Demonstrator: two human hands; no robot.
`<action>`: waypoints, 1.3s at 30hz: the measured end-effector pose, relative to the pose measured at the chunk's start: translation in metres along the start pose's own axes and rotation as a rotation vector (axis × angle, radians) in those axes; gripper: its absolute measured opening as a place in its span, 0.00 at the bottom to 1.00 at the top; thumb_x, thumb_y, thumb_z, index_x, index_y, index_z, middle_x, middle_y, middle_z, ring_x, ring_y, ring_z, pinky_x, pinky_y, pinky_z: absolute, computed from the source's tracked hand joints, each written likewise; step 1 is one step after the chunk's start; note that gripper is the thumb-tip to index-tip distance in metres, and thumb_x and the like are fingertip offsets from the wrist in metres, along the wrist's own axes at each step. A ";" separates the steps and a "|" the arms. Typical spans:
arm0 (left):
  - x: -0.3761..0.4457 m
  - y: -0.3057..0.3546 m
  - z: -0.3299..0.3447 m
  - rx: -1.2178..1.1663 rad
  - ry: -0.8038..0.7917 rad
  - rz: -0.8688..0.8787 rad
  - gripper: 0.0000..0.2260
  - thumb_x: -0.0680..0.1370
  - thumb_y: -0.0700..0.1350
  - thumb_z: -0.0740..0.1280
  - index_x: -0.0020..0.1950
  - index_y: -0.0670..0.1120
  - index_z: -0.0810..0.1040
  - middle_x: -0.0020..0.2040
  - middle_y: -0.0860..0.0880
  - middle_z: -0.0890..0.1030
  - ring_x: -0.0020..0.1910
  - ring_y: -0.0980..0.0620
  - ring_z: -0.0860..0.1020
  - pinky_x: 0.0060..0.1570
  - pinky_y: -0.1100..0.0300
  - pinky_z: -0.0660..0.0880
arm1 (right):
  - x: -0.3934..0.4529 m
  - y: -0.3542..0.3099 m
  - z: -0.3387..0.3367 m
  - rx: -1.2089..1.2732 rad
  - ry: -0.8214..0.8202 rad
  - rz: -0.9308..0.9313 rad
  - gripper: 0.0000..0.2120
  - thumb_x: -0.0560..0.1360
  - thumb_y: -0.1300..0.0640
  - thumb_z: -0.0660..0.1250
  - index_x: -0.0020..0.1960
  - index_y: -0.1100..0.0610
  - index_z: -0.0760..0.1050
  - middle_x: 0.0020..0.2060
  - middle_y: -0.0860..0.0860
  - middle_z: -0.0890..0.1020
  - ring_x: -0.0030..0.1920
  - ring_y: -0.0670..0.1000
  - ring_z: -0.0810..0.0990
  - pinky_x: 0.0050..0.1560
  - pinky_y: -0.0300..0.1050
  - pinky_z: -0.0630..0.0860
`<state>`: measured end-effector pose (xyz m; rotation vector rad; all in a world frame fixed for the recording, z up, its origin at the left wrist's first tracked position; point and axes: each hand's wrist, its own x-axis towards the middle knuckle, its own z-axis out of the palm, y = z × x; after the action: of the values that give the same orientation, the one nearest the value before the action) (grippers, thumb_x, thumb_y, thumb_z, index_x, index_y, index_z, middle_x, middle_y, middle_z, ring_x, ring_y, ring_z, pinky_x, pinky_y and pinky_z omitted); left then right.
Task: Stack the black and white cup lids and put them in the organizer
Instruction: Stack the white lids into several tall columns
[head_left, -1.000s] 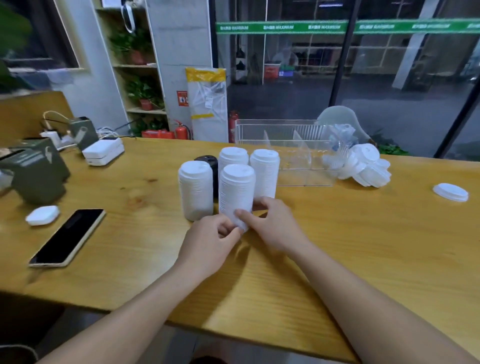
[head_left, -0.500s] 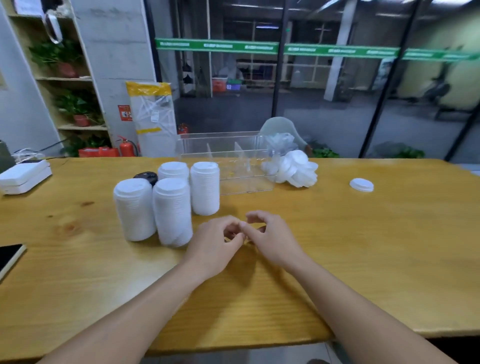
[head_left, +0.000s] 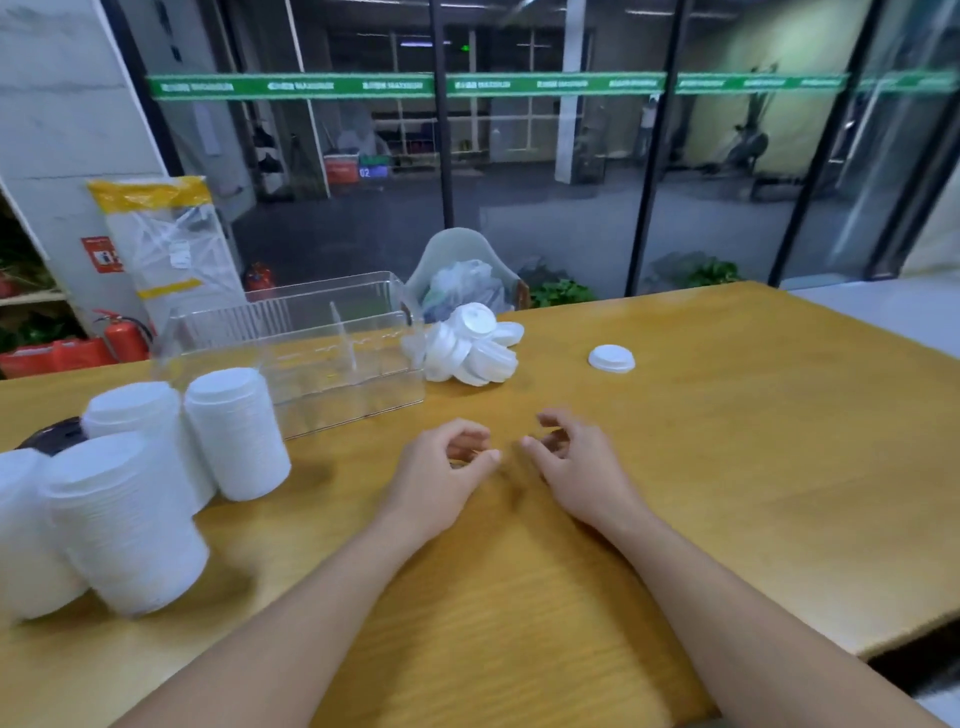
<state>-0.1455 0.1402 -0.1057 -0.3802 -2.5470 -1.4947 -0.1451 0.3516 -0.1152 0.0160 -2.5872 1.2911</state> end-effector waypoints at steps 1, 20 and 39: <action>0.007 -0.002 0.005 -0.017 0.015 -0.016 0.09 0.79 0.48 0.80 0.59 0.52 0.87 0.50 0.57 0.89 0.51 0.63 0.85 0.54 0.67 0.80 | 0.013 0.012 -0.007 -0.075 0.040 -0.018 0.23 0.80 0.44 0.75 0.73 0.50 0.78 0.63 0.48 0.83 0.62 0.47 0.81 0.67 0.49 0.77; 0.035 -0.011 0.015 -0.265 0.104 -0.176 0.02 0.81 0.46 0.77 0.53 0.52 0.89 0.47 0.49 0.89 0.47 0.49 0.87 0.48 0.52 0.84 | 0.137 0.080 -0.050 -0.143 -0.164 -0.151 0.23 0.77 0.35 0.72 0.68 0.44 0.82 0.67 0.37 0.83 0.66 0.41 0.81 0.72 0.53 0.77; 0.065 -0.036 -0.014 -0.309 0.140 -0.196 0.07 0.80 0.45 0.79 0.57 0.51 0.89 0.52 0.52 0.89 0.54 0.56 0.87 0.58 0.61 0.82 | 0.252 0.034 0.009 0.281 -0.088 -0.058 0.17 0.82 0.37 0.69 0.65 0.44 0.84 0.63 0.36 0.83 0.65 0.33 0.78 0.73 0.45 0.73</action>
<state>-0.2179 0.1201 -0.1118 -0.0593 -2.3031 -1.9188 -0.3947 0.3905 -0.0896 0.2014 -2.4319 1.6539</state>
